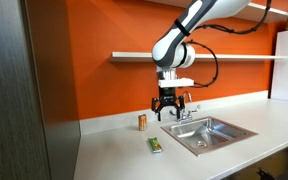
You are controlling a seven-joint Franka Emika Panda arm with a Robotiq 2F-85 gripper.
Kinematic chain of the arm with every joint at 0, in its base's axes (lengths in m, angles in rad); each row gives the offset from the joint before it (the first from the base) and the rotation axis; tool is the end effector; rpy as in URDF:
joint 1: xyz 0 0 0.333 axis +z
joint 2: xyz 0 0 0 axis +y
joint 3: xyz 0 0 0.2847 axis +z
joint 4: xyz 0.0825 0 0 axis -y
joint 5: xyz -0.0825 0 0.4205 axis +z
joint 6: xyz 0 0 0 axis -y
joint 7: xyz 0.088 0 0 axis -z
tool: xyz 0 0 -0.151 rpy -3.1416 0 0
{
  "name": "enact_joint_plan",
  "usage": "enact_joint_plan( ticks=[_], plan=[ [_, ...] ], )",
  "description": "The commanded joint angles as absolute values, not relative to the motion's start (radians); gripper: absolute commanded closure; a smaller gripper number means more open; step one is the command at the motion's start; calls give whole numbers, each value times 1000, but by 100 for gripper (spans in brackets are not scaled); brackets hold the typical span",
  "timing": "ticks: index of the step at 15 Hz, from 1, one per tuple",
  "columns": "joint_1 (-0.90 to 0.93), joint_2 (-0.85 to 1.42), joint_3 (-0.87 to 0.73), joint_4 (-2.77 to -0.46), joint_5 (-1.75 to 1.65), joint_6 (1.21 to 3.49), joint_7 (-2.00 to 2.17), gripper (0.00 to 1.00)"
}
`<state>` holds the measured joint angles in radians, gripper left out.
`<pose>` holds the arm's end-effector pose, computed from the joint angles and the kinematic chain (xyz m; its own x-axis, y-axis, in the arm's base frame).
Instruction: Put the green packet inside the sink
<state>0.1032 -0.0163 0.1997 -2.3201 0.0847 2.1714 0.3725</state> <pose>0.4878 0.1588 0.2377 0.9819 -0.1202 -0.1462 -0.1226 -0.9924 -0.0069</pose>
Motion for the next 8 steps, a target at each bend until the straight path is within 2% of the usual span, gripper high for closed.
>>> enact_joint_plan(
  ticks=[1, 8],
  plan=[
    [128, 103, 184, -2239, 35, 2194, 364, 0],
    [158, 285, 164, -2107, 25, 2220, 312, 0]
  ],
)
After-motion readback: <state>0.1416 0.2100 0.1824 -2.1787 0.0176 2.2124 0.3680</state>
